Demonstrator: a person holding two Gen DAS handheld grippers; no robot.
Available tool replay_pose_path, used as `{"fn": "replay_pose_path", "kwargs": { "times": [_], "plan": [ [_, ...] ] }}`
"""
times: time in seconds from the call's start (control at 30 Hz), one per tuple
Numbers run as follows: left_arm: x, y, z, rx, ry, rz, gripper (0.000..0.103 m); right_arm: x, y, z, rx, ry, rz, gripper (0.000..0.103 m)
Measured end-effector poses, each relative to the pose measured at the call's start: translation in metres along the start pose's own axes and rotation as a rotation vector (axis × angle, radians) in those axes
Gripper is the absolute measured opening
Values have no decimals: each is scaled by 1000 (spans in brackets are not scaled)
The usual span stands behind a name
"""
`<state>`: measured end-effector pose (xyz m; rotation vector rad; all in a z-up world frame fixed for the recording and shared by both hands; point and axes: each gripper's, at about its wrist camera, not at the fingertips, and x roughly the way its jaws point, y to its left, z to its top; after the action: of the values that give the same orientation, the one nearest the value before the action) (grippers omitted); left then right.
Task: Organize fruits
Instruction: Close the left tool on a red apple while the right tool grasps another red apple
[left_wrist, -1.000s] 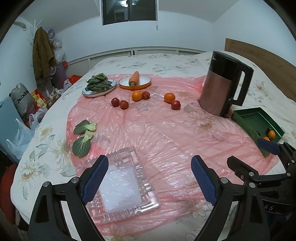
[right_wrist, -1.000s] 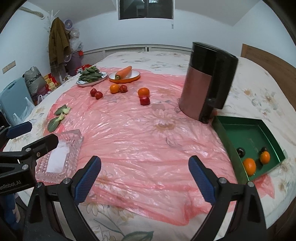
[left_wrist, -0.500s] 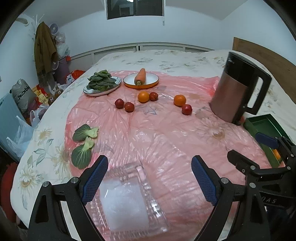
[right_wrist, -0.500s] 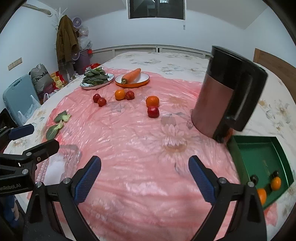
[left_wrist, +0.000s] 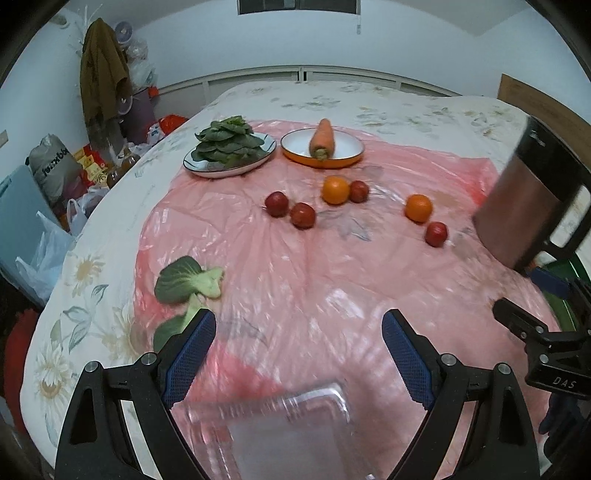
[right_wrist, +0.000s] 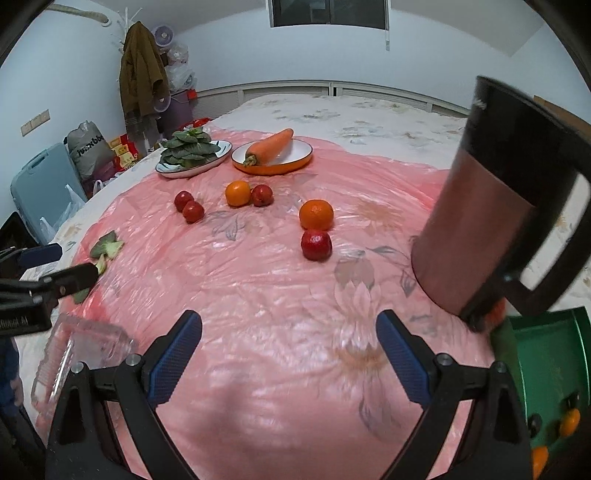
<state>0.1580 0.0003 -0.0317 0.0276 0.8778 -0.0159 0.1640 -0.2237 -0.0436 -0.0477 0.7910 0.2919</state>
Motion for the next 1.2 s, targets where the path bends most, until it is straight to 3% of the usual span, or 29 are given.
{"fn": "replay_pose_path", "kwargs": {
  "times": [0.17,0.53,0.63,0.87,1.0,1.2],
  "plan": [
    [27,9,22,-2,33,-3,88,26,-8,16,9,4,4,103],
    [99,20,66,-139,94,-10,87,81,-27,42,52,30,15,103],
    [118,17,72,-161,110,3,80,93,-31,45,55,37,17,103],
    [145,14,79,-198,127,55,80,112,-37,51,61,49,30,103],
    [155,13,79,-204,143,61,73,123,-40,52,64,65,37,89],
    [165,14,76,-222,159,57,60,137,-40,53,65,93,62,42]
  ]
}}
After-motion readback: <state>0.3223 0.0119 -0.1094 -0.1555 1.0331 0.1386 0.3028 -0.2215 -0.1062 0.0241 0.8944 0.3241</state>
